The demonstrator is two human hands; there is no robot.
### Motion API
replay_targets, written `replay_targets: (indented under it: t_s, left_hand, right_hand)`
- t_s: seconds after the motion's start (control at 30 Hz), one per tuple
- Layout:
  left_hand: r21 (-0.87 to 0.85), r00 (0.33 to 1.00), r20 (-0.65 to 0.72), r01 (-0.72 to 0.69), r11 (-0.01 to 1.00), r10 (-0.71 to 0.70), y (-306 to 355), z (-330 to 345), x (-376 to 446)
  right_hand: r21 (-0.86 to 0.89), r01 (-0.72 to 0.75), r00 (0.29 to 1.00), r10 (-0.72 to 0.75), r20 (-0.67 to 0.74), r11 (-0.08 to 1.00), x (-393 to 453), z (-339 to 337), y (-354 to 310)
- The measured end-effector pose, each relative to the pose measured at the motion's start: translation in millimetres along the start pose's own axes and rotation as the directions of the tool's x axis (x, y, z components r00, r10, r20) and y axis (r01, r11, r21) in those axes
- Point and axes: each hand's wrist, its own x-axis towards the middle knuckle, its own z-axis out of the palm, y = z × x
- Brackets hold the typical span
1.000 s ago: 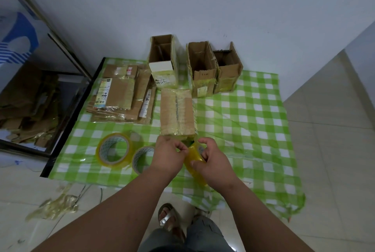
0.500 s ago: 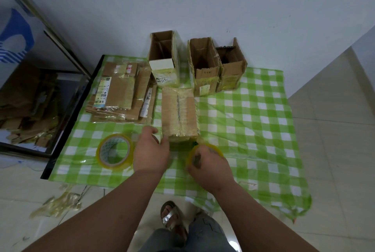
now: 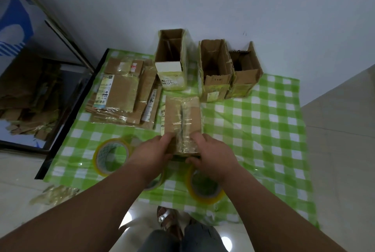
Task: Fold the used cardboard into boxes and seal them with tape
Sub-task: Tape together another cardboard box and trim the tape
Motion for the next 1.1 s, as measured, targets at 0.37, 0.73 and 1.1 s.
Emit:
replay_targets:
  t_s: [0.37,0.73,1.1]
  left_hand:
    - [-0.167,0.997,-0.070,0.017,0.986,-0.030,-13,4,7]
    - [-0.747,0.916,-0.013,0.258,0.613,-0.401,3,-33,94]
    - [-0.686,0.898,0.072,0.361,0.632,-0.434,3,-46,118]
  right_hand:
    - [0.240,-0.009,0.999,0.001,0.034,0.971,11,-13,18]
    - [0.542,-0.228,0.962,0.272,-0.003,0.809,95,-39,24]
    - [0.516,-0.261,0.961,0.271,0.057,0.816,115,-37,23]
